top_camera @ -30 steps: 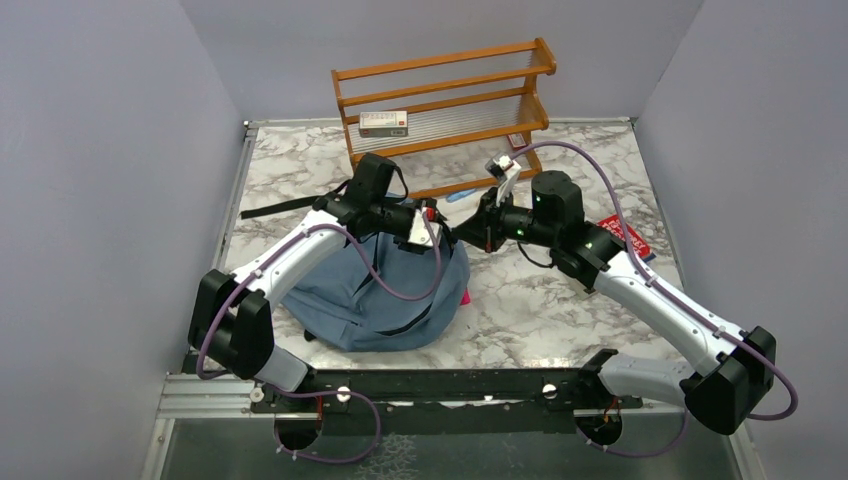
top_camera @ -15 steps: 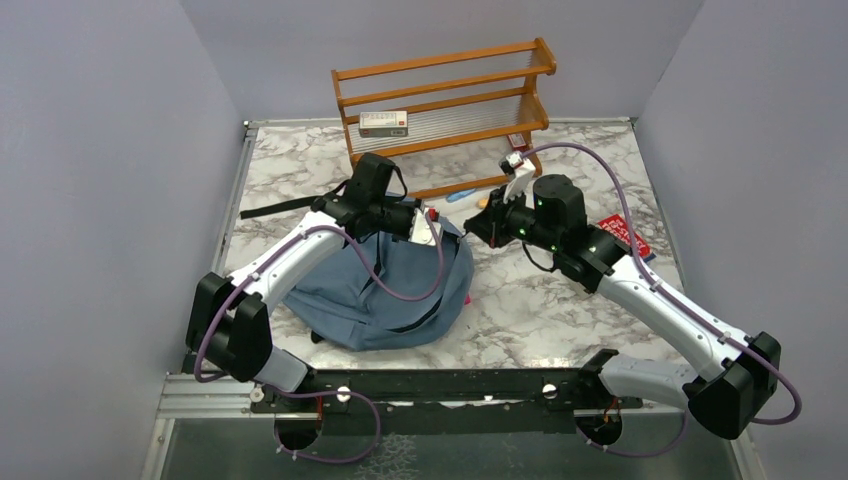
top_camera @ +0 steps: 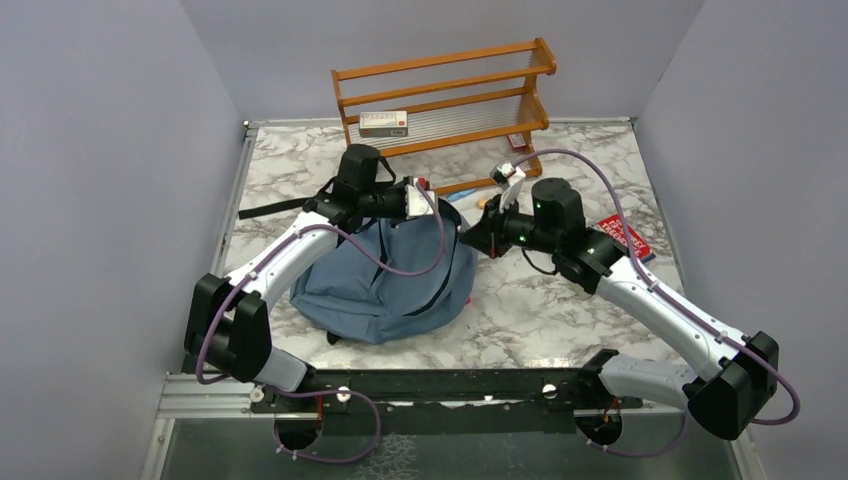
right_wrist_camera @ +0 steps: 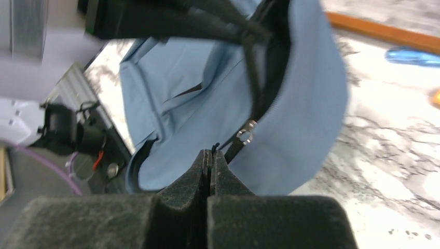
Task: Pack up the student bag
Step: Unzip the student bag at the center of the board.
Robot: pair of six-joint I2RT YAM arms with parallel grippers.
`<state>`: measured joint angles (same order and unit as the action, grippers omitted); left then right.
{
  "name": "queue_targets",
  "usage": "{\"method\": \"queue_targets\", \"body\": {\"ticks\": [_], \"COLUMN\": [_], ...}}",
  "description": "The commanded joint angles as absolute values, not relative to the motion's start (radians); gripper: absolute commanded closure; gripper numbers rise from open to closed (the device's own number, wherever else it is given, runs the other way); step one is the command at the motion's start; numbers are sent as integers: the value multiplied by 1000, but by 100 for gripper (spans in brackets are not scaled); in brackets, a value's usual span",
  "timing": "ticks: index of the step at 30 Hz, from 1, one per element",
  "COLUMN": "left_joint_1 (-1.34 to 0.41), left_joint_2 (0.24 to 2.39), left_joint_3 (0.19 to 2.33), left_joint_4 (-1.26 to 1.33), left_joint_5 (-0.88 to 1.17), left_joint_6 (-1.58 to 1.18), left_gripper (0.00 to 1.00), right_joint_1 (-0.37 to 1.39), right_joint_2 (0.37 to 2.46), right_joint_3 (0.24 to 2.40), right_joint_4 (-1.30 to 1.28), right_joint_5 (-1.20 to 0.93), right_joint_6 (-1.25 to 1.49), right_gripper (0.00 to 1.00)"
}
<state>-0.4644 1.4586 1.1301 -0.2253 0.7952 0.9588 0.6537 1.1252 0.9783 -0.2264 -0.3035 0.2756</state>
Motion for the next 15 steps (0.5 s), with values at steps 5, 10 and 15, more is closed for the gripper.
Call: {"method": "queue_targets", "body": {"ticks": [5, 10, 15], "left_joint_1": [-402, -359, -325], "left_joint_2": [1514, 1529, 1538], "left_joint_3": [1133, 1122, 1115], "left_joint_4": [26, 131, 208], "left_joint_5": [649, 594, 552], "left_joint_6": [708, 589, 486], "left_gripper": [100, 100, 100], "right_joint_1": [657, 660, 668], "right_joint_2": [1137, 1154, 1193], "right_joint_3": [908, 842, 819], "right_joint_4": [-186, -136, -178], "right_joint_5": [-774, -880, -931], "right_joint_6": [244, 294, 257], "right_gripper": [99, 99, 99]}}
